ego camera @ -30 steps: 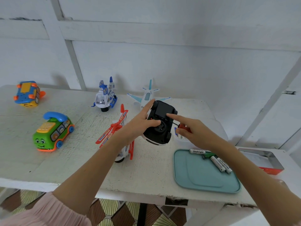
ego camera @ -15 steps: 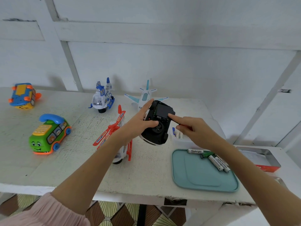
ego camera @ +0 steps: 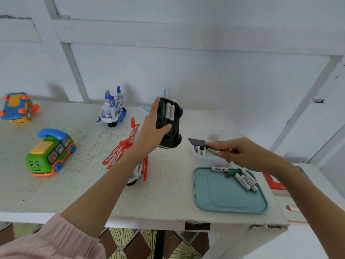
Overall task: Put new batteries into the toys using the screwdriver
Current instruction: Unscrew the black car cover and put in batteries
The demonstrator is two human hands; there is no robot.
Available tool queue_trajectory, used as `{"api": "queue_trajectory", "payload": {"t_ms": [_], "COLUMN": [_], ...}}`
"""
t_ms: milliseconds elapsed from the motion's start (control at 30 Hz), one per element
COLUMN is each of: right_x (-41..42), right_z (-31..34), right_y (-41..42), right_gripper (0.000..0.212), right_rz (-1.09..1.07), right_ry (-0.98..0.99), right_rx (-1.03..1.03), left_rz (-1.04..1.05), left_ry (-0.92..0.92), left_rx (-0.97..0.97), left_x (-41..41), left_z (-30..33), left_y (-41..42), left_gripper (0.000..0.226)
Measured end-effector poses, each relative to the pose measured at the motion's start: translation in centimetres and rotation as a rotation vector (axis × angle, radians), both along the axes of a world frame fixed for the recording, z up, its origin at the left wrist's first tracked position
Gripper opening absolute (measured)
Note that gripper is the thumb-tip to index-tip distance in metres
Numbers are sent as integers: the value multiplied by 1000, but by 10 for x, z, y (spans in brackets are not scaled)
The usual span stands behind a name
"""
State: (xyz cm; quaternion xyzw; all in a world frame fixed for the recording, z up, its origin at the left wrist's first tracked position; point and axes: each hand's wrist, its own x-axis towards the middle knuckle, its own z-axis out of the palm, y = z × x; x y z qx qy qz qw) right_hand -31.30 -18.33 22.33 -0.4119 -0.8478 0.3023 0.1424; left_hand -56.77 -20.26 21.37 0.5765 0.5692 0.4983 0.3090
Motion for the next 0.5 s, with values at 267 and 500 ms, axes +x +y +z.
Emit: {"api": "queue_trajectory", "payload": {"t_ms": [267, 500], "right_x": [-36, -80], "right_z": [-18, -28], "right_y": [-7, -21], "right_gripper": [41, 40], "right_rz": [192, 289], "right_ry": [-295, -474], "right_rx": [33, 16], "left_rz": [29, -9], "left_ry": [-41, -36], "left_rx": [86, 85], "left_x": [0, 5], "left_z": [-3, -6], "left_y": [-2, -8], "left_gripper": [81, 80]}}
